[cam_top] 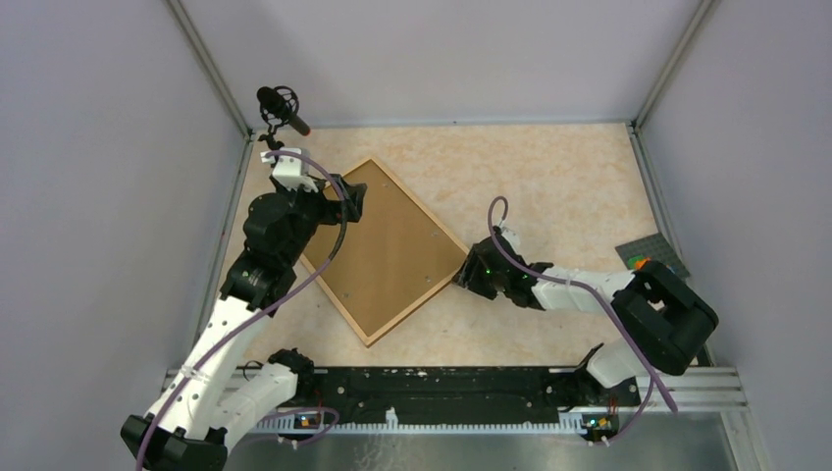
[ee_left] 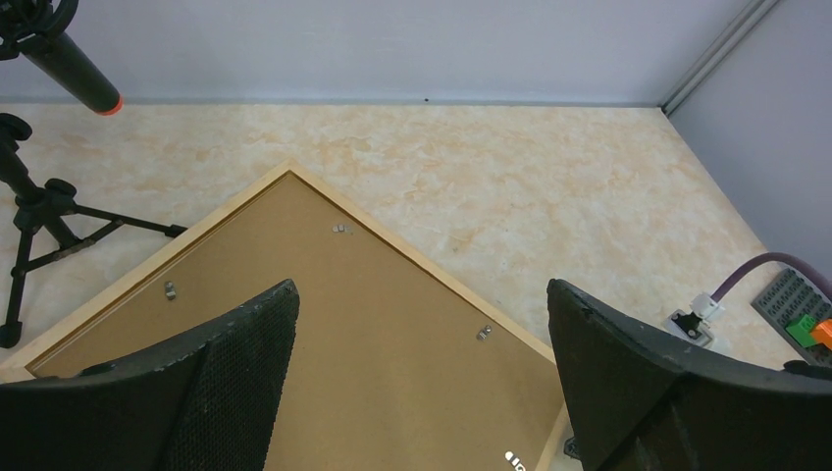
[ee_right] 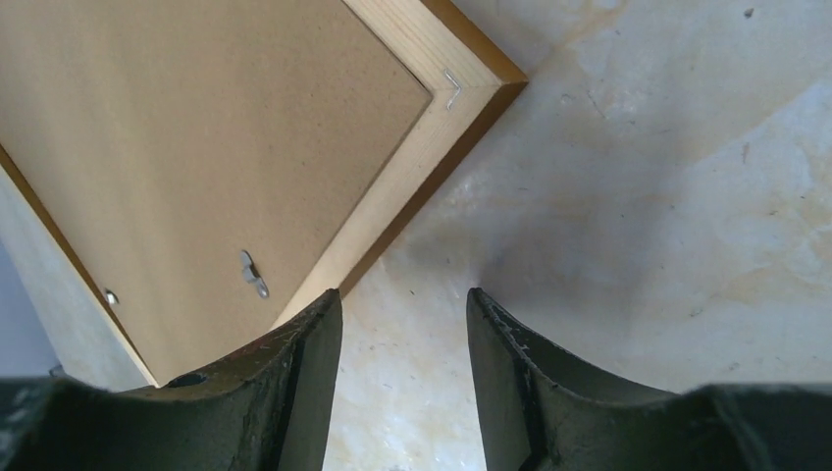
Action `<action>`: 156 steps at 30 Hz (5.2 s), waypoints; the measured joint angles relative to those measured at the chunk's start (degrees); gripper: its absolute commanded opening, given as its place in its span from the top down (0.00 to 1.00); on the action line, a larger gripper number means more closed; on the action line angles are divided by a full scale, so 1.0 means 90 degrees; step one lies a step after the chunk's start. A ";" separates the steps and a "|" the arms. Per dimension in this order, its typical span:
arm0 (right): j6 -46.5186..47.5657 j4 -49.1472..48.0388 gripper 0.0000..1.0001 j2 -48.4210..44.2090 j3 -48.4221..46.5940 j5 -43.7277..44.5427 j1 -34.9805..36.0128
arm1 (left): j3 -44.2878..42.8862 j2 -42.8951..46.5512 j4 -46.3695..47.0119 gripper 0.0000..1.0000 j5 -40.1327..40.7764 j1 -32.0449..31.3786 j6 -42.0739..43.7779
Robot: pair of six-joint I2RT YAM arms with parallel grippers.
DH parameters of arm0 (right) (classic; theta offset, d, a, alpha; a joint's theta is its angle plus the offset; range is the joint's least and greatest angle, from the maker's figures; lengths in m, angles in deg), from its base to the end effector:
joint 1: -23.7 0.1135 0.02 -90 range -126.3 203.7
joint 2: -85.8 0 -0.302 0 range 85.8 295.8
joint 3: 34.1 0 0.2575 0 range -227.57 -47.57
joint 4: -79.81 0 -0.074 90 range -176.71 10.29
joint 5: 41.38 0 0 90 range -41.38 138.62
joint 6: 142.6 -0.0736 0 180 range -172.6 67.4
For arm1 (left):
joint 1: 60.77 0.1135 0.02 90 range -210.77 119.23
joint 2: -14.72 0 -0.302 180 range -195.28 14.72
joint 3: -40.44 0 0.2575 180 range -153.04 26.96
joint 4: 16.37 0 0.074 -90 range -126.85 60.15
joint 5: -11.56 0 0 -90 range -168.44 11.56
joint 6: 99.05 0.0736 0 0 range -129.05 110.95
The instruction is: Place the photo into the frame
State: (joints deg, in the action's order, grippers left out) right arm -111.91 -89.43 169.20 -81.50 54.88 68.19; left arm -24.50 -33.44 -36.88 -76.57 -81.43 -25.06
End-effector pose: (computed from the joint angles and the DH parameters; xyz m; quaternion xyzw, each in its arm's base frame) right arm 0.2157 0.2006 0.1549 0.1397 0.9179 0.2582 0.2670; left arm 0.1995 -0.0727 0.4032 0.0185 0.7295 -0.2037 0.6527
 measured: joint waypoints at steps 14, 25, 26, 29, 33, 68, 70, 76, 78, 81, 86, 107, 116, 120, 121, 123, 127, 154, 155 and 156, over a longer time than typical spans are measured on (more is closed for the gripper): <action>-0.0736 0.0352 0.52 0.0991 -0.1054 0.0512 0.0141 | 0.0000 0.0129 -0.0002 0.01 -0.0085 0.0000 -0.0041; -0.0877 -0.0039 0.52 0.0886 -0.0760 0.0636 0.0219 | 0.0000 0.0272 0.0000 0.01 -0.0090 0.0000 -0.0044; -0.0865 -0.0061 0.52 0.0843 -0.0699 0.0597 0.0219 | 0.0000 0.0272 0.0000 0.01 -0.0092 0.0000 -0.0044; -0.0748 0.0000 0.54 0.0801 -0.0687 0.0525 0.0221 | 0.0000 0.0282 0.0000 0.01 -0.0100 0.0000 -0.0044; -0.0578 0.0080 0.56 0.0792 -0.0695 0.0503 0.0221 | 0.0000 0.0296 0.0000 0.01 -0.0107 0.0000 -0.0044; -0.2263 -0.0576 0.54 0.1481 -0.0903 0.1372 0.0486 | 0.0029 0.0294 0.0007 0.01 -0.0112 0.0007 -0.0051; -0.2251 -0.0653 0.54 0.1479 -0.0877 0.1418 0.0505 | 0.0029 0.0294 0.0007 0.01 -0.0112 0.0015 -0.0051; -0.1651 -0.0636 0.55 0.1353 -0.0879 0.1326 0.0503 | 0.0029 0.0294 0.0012 0.01 -0.0112 0.0019 -0.0051; -0.1494 -0.0529 0.56 0.1353 -0.0945 0.1319 0.0503 | 0.0029 0.0294 0.0012 0.01 -0.0112 0.0019 -0.0053; -0.1027 -0.0289 0.57 0.1355 -0.1071 0.1314 0.0498 | 0.0029 0.0294 0.0012 0.01 -0.0112 0.0017 -0.0063; -0.0100 0.0393 0.59 0.1579 -0.1566 0.1331 0.0505 | 0.0029 0.0294 0.0015 0.01 -0.0112 0.0019 -0.0066; 0.1423 0.0799 0.68 0.1370 -0.1513 0.0816 -0.0471 | 0.0066 0.0294 0.0019 0.01 -0.0117 0.0032 -0.0073; 0.1707 0.1698 0.43 -0.0087 -0.0590 0.0702 -0.0935 | 0.0121 0.0226 0.0044 0.01 -0.0364 0.0034 -0.0143; 0.2438 0.2492 0.24 -0.0860 -0.0328 0.0491 -0.0964 | 0.0129 0.0187 0.0051 0.01 -0.0425 0.0034 -0.0185; 0.2620 0.2589 0.21 -0.1008 -0.0313 0.0357 -0.0964 | 0.0131 0.0182 0.0056 0.01 -0.0437 0.0034 -0.0187; 0.2897 0.2633 0.18 -0.1226 -0.0316 0.0102 -0.0964 | 0.0136 0.0172 0.0061 0.01 -0.0442 0.0034 -0.0194; 0.3189 0.2662 0.17 -0.1047 -0.0415 -0.0408 -0.0959 | 0.0136 0.0155 0.0061 0.01 -0.0442 0.0034 -0.0206; 0.2805 0.3334 0.39 0.0588 -0.1683 0.0352 -0.0294 | 0.0141 0.0155 0.0063 0.01 -0.0495 0.0034 -0.0214; 0.2858 0.3441 0.40 0.0646 -0.1783 0.0420 -0.0299 | 0.0143 0.0153 0.0066 0.01 -0.0498 0.0034 -0.0214; 0.2919 0.3504 0.41 0.0707 -0.1868 0.0474 -0.0311 | 0.0151 0.0151 0.0066 0.01 -0.0498 0.0034 -0.0219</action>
State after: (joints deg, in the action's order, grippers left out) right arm -85.63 -57.89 175.56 -98.31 59.14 65.40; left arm -23.14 -32.09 -36.29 -81.05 -81.13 -27.02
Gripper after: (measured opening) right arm 0.629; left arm 0.987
